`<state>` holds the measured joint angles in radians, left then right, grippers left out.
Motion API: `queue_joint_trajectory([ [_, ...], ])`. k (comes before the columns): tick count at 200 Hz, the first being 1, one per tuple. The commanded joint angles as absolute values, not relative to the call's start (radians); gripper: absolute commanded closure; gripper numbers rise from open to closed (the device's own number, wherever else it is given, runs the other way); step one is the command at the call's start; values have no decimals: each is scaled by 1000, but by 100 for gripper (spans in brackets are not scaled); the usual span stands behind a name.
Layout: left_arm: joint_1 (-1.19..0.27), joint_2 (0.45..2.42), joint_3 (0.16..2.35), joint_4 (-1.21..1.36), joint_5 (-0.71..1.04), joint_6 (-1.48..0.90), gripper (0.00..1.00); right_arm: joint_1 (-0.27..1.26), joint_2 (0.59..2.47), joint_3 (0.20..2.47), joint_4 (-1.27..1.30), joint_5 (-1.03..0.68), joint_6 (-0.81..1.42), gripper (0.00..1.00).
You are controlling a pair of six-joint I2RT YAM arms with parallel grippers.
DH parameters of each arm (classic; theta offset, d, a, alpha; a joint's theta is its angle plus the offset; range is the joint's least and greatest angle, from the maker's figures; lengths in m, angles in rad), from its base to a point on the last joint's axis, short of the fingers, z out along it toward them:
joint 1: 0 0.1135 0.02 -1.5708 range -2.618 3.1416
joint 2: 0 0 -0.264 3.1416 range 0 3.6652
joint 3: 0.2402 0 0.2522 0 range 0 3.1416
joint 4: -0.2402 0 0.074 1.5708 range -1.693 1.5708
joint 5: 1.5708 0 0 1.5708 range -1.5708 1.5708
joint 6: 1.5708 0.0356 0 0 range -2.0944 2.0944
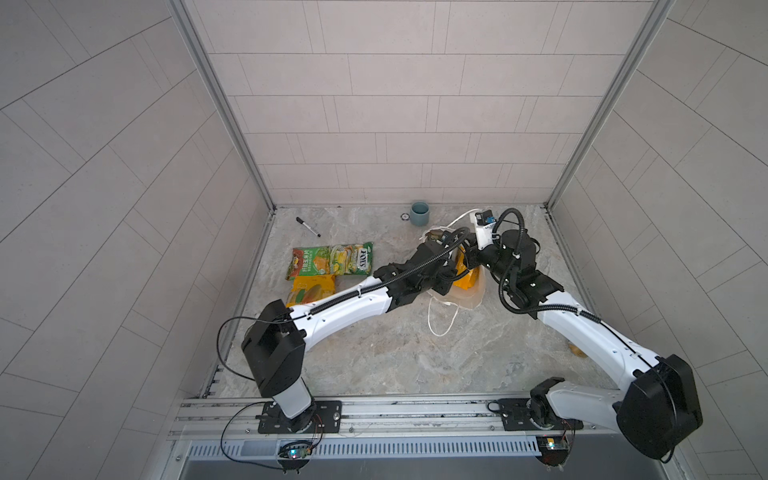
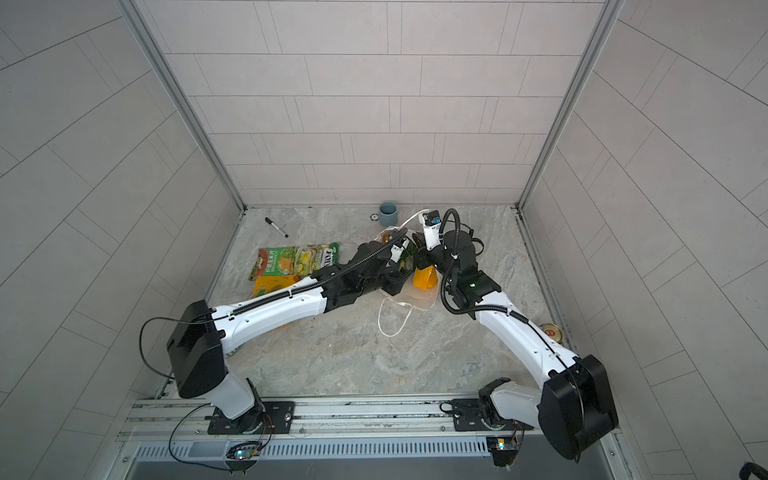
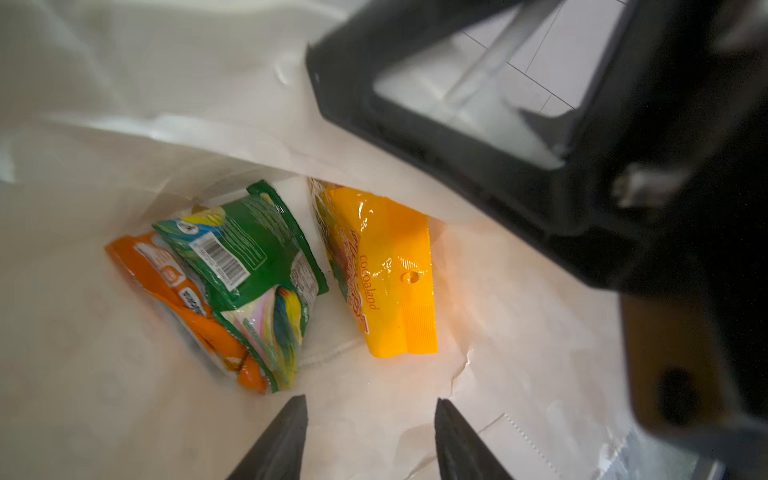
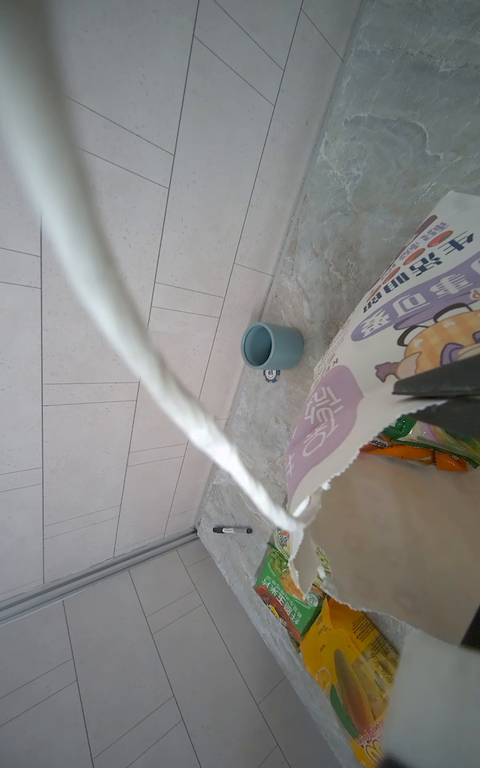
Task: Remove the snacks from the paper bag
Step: 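Lower the open left gripper down into the bag opening, then push the left gripper down between the green and yellow packets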
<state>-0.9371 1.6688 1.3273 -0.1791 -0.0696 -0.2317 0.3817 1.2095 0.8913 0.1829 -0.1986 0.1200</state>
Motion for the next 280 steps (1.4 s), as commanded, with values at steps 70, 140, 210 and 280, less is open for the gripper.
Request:
queue_joint_trajectory([
  [70,-945,1798,1408,-136,-189,-348,55,387,1143,899,218,-182,171,100],
  [140,-896,1812,1331,-67,-171,-355,62,387,1141,910,203,-182,190,100],
  [210,-873,1870,1381,-70,-215,-322,60,387,1141,909,212,-206,209,100],
  [280,-862,1957,1434,-66,-218,-333,59,388,1144,895,237,-222,219,100],
])
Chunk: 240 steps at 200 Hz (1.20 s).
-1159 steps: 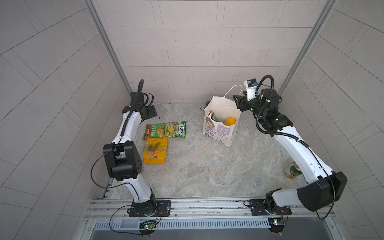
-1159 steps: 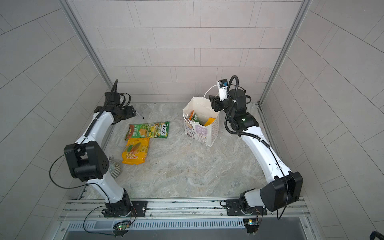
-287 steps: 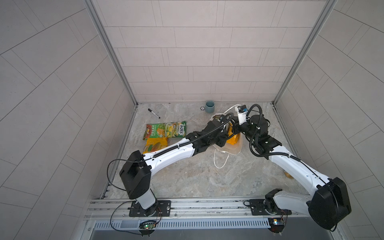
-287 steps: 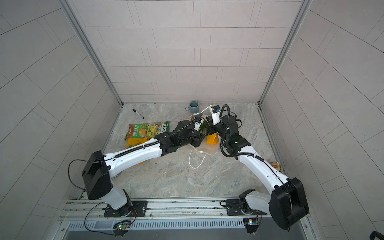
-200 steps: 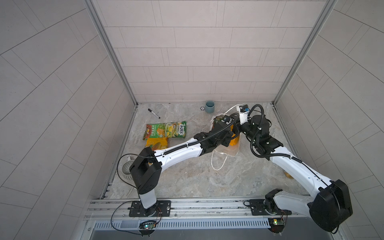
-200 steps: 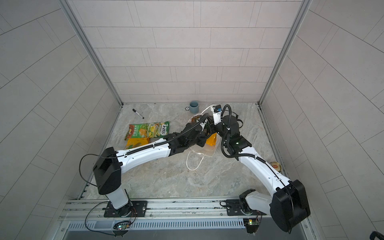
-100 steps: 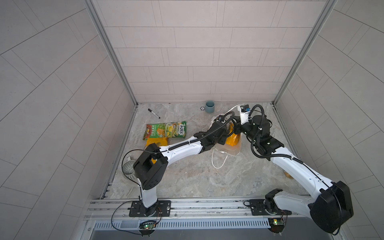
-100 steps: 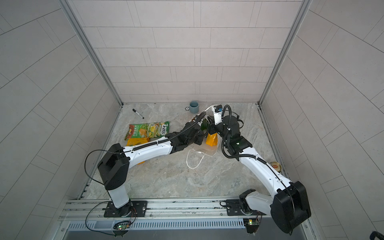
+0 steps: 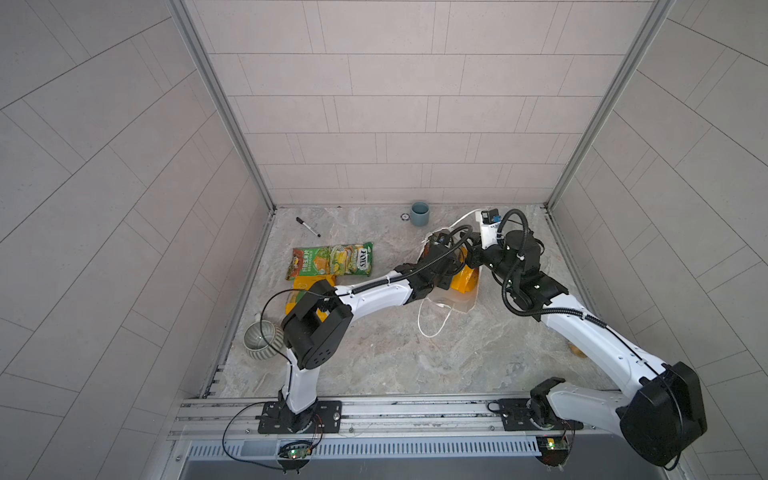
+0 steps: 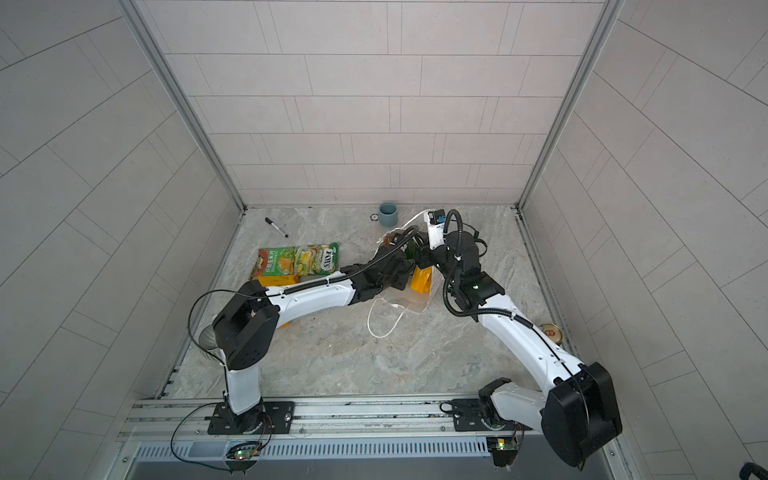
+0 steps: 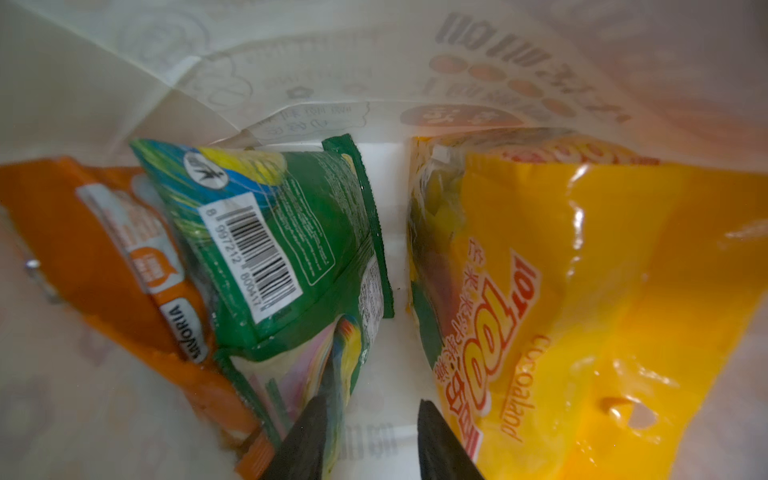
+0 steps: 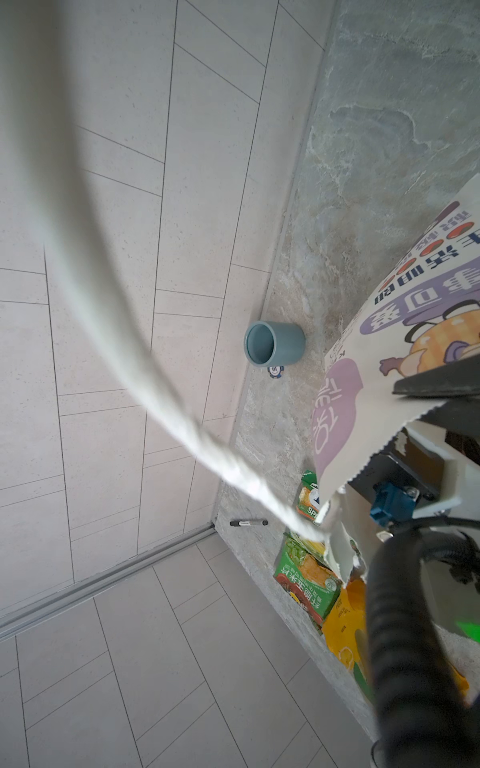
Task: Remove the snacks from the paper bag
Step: 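Push the left gripper down between the green and yellow packets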
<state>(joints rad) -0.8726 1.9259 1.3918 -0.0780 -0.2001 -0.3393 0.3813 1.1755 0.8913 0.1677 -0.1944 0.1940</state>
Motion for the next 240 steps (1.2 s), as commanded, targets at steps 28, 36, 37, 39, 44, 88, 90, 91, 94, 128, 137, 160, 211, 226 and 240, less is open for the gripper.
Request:
queue_joint_trajectory([
  [28,-847,1996,1456,-69,-200,-349,59,388,1147,891,248,-230,219,100],
  [36,-843,2004,1460,-67,-198,-350,59,388,1147,891,250,-233,220,100],
  [37,-844,2004,1460,-67,-199,-349,59,388,1147,891,250,-234,221,100],
  [39,-844,2006,1460,-66,-199,-349,59,388,1147,890,250,-234,221,100],
  [44,-842,2009,1460,-61,-200,-347,59,388,1147,890,252,-237,222,100],
  [88,-836,2022,1459,-40,-192,-331,70,388,1152,886,262,-236,221,100],
  [90,-836,2021,1459,-40,-191,-331,71,388,1153,886,261,-236,221,100],
  [91,-836,2021,1458,-40,-190,-329,73,388,1153,887,261,-236,221,100],
  [94,-836,2019,1456,-36,-186,-328,75,388,1152,886,261,-238,221,100],
  [128,-836,1997,1421,11,-168,-322,92,388,1153,884,261,-230,221,100],
  [137,-837,1987,1412,18,-165,-319,93,388,1152,883,259,-229,219,100],
  [160,-837,1957,1387,41,-159,-309,100,388,1150,883,261,-227,219,100],
  [211,-839,1875,1359,54,-109,-288,100,388,1155,878,265,-225,221,100],
  [226,-840,1853,1352,54,-105,-287,100,388,1154,877,265,-222,221,100],
  [240,-841,1840,1352,47,-108,-284,100,388,1155,876,265,-222,221,100],
])
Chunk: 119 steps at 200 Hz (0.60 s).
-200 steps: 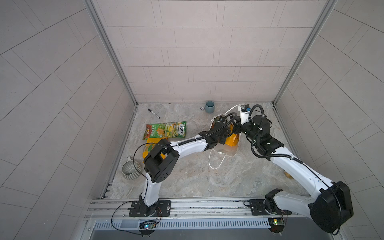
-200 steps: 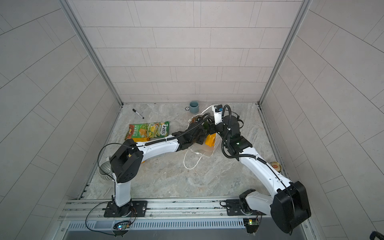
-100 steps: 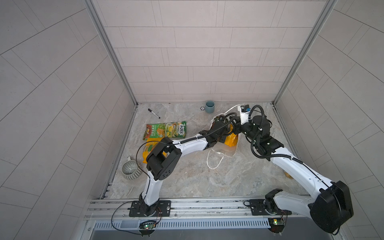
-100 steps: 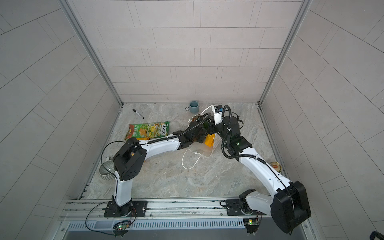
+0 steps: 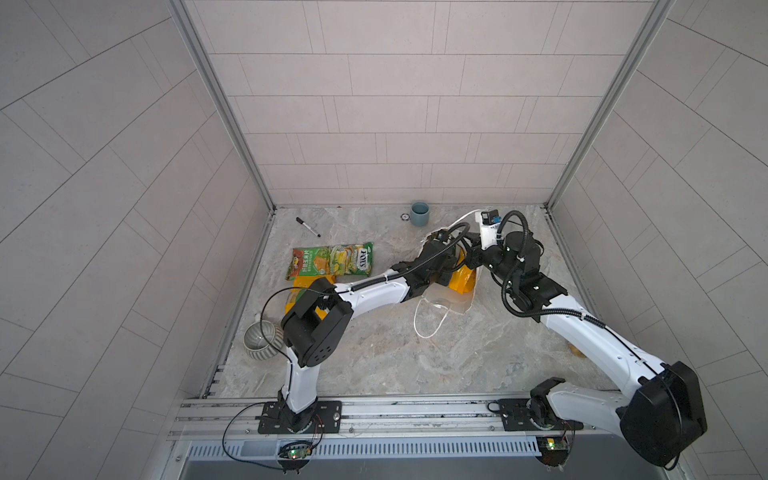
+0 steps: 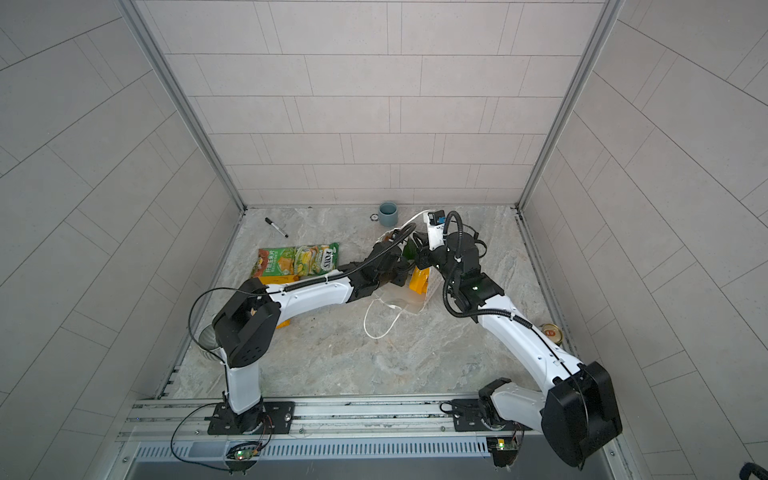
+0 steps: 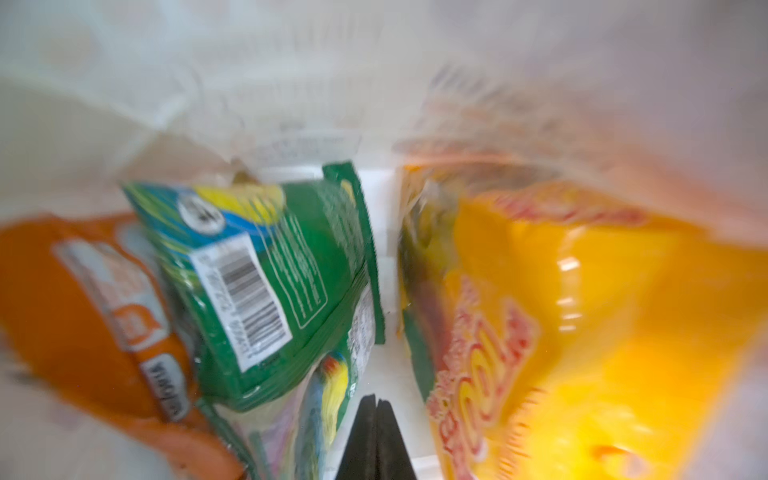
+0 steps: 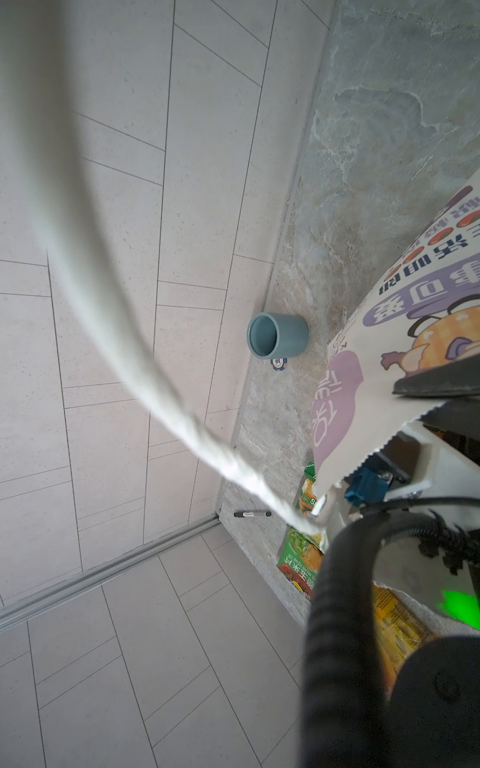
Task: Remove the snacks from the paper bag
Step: 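Push the left gripper down between the green and yellow packets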
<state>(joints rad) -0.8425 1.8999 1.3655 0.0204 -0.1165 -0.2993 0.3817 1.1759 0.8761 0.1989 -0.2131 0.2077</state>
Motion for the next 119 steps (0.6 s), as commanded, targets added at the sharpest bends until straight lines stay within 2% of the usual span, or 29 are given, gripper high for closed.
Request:
queue_joint_trajectory([
  [1,-841,1840,1353,46,-110,-285,100,387,1155,876,265,-222,221,100],
  [9,-841,1837,1361,28,-124,-285,96,388,1155,876,266,-222,222,100],
  [19,-841,1842,1374,7,-137,-282,72,388,1155,875,268,-221,221,100],
  [23,-841,1844,1379,-2,-140,-280,68,388,1154,876,267,-222,220,100],
  [39,-841,1865,1410,-44,-150,-276,66,388,1156,874,268,-222,219,100],
  [52,-841,1889,1440,-76,-156,-274,58,388,1158,874,267,-222,219,100],
  [119,-841,1991,1499,-159,-206,-311,54,388,1163,868,277,-222,216,100],
])
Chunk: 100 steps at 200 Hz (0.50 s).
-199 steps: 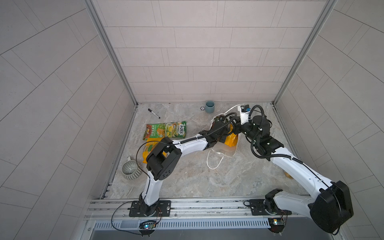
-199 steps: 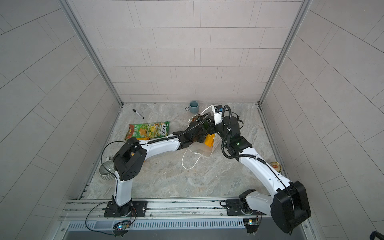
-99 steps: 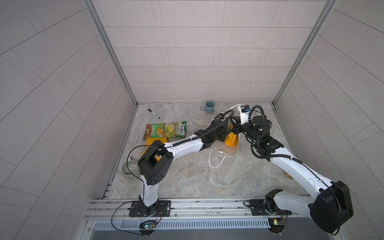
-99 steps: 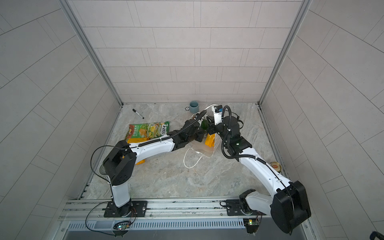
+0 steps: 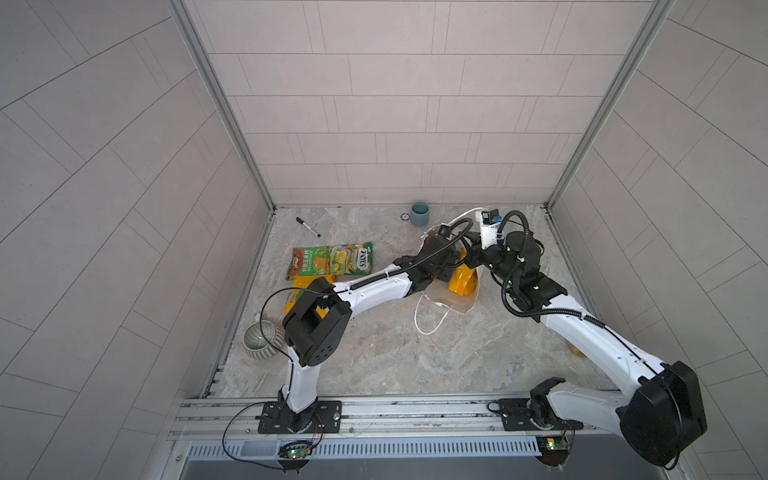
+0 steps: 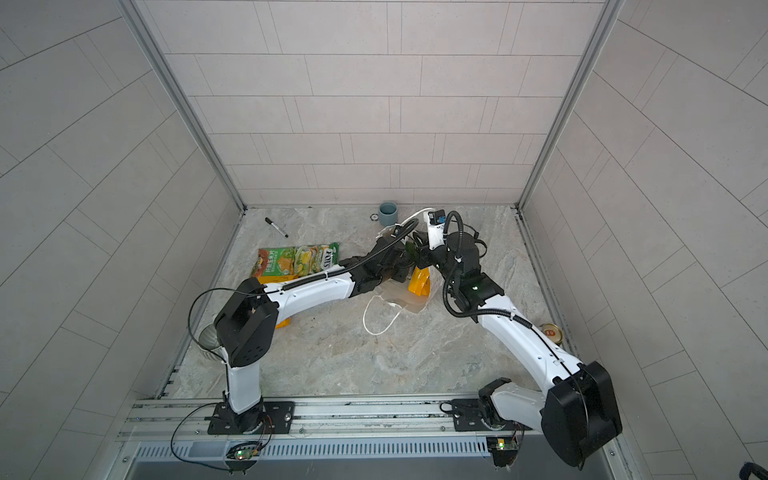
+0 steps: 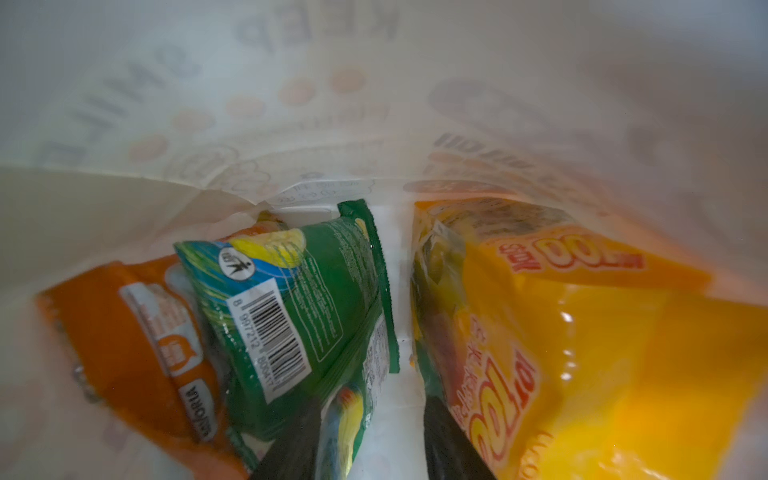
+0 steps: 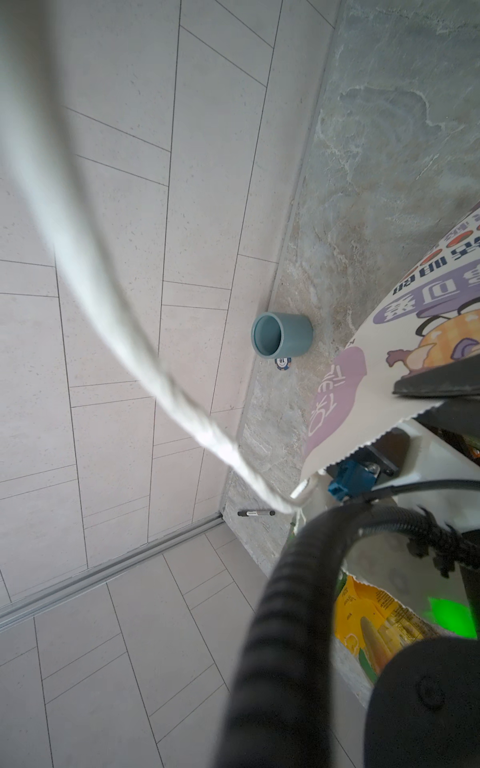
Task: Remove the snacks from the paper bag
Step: 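Push the left gripper down between the green and yellow packets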
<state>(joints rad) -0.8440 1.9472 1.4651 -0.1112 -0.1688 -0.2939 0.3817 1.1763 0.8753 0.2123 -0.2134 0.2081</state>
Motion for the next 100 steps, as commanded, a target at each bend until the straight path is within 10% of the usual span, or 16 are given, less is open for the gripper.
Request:
queue_joint_trajectory([
  [1,-841,1993,1500,-159,-206,-312,54,388,1163,868,276,-223,216,100],
  [100,-841,2123,1542,-112,-135,-324,60,388,1172,865,287,-230,221,100],
])
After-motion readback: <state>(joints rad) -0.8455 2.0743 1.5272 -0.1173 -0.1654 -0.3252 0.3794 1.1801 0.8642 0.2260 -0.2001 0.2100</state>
